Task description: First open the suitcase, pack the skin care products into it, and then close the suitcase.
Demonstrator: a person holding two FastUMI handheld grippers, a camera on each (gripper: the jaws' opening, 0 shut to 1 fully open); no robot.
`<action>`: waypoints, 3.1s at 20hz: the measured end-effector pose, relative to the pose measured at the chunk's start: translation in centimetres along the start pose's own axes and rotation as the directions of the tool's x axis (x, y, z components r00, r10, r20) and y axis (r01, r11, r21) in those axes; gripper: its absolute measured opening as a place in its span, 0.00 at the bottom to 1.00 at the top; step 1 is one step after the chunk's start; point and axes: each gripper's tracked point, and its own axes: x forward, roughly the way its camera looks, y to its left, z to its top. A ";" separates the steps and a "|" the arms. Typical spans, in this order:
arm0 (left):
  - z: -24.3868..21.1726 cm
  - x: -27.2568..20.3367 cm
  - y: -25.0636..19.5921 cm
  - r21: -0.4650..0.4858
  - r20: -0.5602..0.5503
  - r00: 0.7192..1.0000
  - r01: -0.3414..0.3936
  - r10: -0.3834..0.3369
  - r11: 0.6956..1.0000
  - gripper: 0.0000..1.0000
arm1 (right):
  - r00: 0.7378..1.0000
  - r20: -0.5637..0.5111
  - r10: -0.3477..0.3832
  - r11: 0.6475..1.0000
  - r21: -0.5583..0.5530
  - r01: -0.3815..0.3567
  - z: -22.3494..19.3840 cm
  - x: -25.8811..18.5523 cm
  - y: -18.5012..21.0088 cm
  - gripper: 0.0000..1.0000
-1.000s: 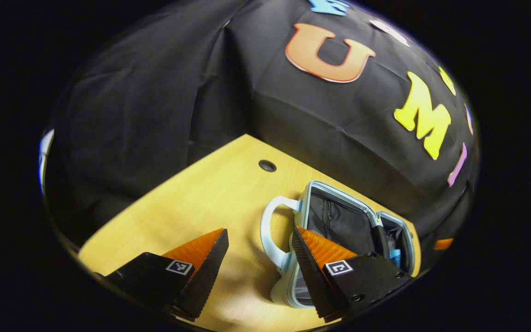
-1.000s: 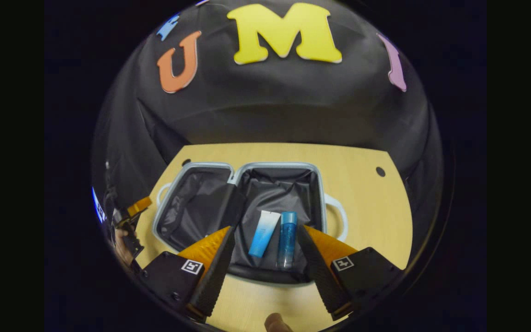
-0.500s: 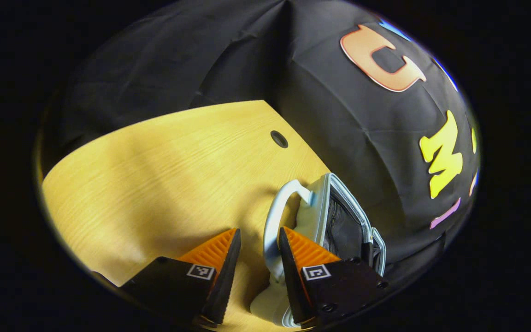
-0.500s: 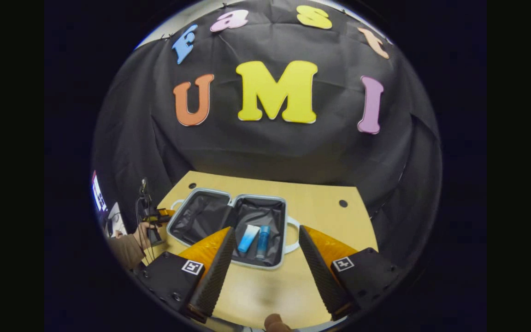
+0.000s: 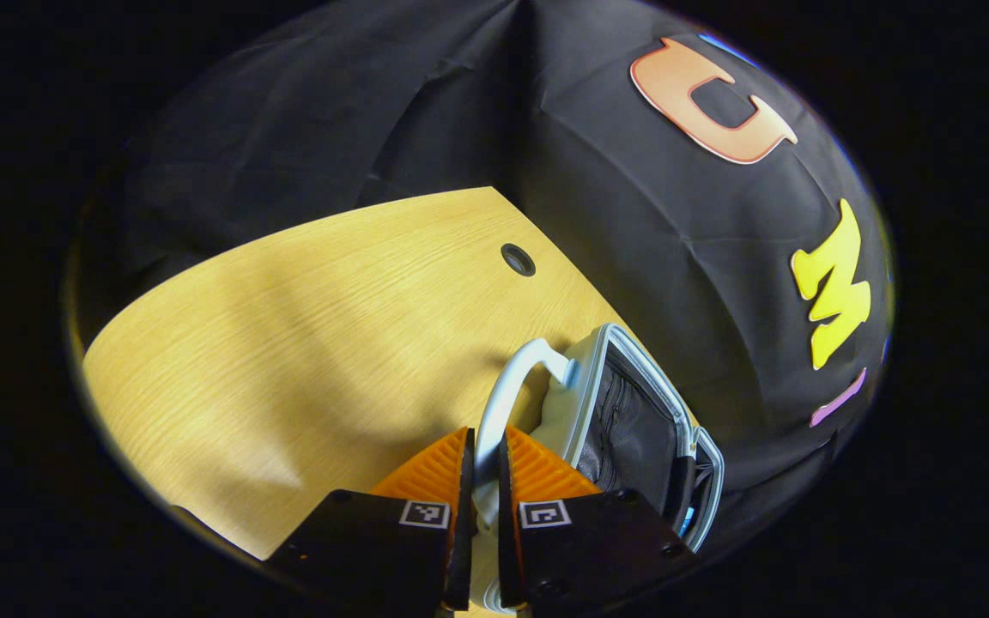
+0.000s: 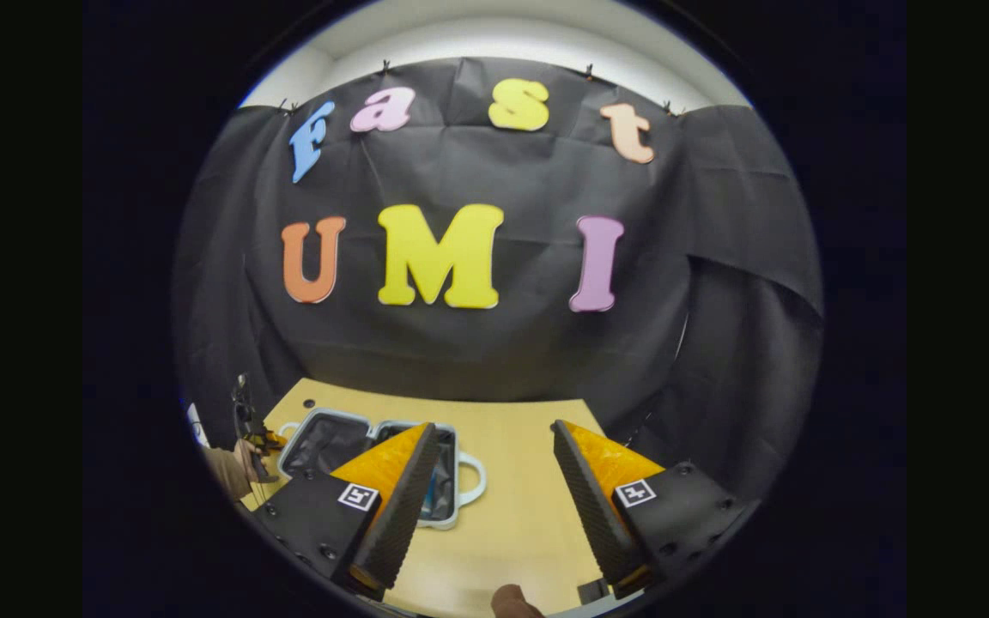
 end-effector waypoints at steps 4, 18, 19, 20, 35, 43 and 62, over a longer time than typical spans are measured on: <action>2.7 -2.4 -1.9 0.095 0.117 0.992 -0.064 0.053 0.993 0.14 | 1.000 0.000 0.007 1.000 0.026 -0.007 -1.0 -0.8 -2.9 0.81; 3.6 -15.3 -22.0 0.516 0.493 0.870 -0.299 0.007 0.802 0.15 | 0.985 0.127 0.115 0.992 -0.060 -0.108 1.8 0.7 -6.6 0.81; 2.7 -15.6 -23.8 0.558 0.498 0.867 -0.307 -0.015 0.771 0.14 | 0.984 0.129 0.126 0.991 -0.058 -0.119 1.8 0.9 -7.1 0.81; 1.7 -15.9 -25.4 0.598 0.505 0.863 -0.320 -0.035 0.735 0.15 | 0.982 0.128 0.136 0.990 -0.052 -0.130 1.8 1.1 -7.5 0.81; -19.9 -9.4 -41.3 0.800 0.225 0.954 -0.064 -0.199 0.596 0.15 | 0.989 0.062 0.136 0.990 -0.050 -0.133 -0.8 4.8 -17.8 0.81; -28.6 -3.1 -40.6 0.860 0.114 0.991 -0.060 -0.075 0.506 0.16 | 0.991 -0.029 0.132 0.991 -0.034 -0.132 -3.9 6.6 -21.2 0.81; -24.9 -11.2 -44.1 0.809 0.143 0.957 0.033 -0.252 0.586 0.98 | 0.996 -0.016 0.086 0.996 -0.015 -0.087 -2.3 7.7 -17.0 0.81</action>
